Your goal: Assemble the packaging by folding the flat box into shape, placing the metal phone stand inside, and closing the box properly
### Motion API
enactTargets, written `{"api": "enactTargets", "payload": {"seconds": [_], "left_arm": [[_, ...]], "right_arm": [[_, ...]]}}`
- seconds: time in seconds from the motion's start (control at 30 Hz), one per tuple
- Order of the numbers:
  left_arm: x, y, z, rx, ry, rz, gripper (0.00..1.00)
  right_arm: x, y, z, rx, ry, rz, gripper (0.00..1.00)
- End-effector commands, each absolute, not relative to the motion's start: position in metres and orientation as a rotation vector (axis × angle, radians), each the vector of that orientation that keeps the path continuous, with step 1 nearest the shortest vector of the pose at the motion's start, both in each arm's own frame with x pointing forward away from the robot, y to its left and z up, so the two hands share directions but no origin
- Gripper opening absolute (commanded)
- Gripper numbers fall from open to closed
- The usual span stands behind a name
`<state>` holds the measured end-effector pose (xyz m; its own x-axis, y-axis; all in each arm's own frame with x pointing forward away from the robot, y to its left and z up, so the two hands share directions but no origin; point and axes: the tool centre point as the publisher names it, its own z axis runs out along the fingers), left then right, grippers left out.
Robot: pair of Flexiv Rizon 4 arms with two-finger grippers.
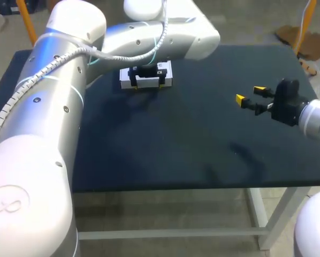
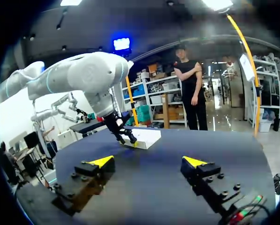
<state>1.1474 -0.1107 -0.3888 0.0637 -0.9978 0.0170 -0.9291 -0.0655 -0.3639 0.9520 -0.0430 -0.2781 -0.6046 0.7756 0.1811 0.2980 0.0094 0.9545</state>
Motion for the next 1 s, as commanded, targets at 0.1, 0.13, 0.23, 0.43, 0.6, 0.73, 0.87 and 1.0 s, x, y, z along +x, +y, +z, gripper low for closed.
{"api": "enactTargets", "payload": {"seconds": [0.1,0.13,0.23,0.43,0.6,0.73,0.87,1.0], "left_arm": [[1.171,-0.111,-0.391,-2.231,2.091,-0.138,1.0],[1.174,-0.11,-0.39,-2.23,2.092,-0.138,1.0],[1.177,-0.11,-0.388,-2.226,2.097,-0.148,1.0],[1.158,-0.108,-0.377,-2.19,2.15,-0.213,1.0],[1.133,-0.103,-0.357,-2.111,2.215,-0.345,1.0],[1.115,-0.095,-0.342,-1.996,2.251,-0.471,1.0],[1.098,-0.088,-0.33,-1.848,2.288,-0.62,1.0],[1.087,-0.081,-0.326,-1.721,2.31,-0.73,1.0]], "right_arm": [[0.951,-0.042,-0.279,1.097,1.888,1.627,1.0],[0.951,-0.042,-0.279,1.097,1.888,1.627,1.0],[0.951,-0.042,-0.279,1.097,1.888,1.627,1.0],[0.951,-0.042,-0.279,1.097,1.888,1.627,1.0],[0.951,-0.042,-0.279,1.097,1.888,1.627,1.0],[0.951,-0.042,-0.279,1.097,1.888,1.627,1.0],[0.951,-0.042,-0.279,1.097,1.888,1.627,1.0],[0.951,-0.042,-0.279,1.097,1.888,1.627,1.0]]}}
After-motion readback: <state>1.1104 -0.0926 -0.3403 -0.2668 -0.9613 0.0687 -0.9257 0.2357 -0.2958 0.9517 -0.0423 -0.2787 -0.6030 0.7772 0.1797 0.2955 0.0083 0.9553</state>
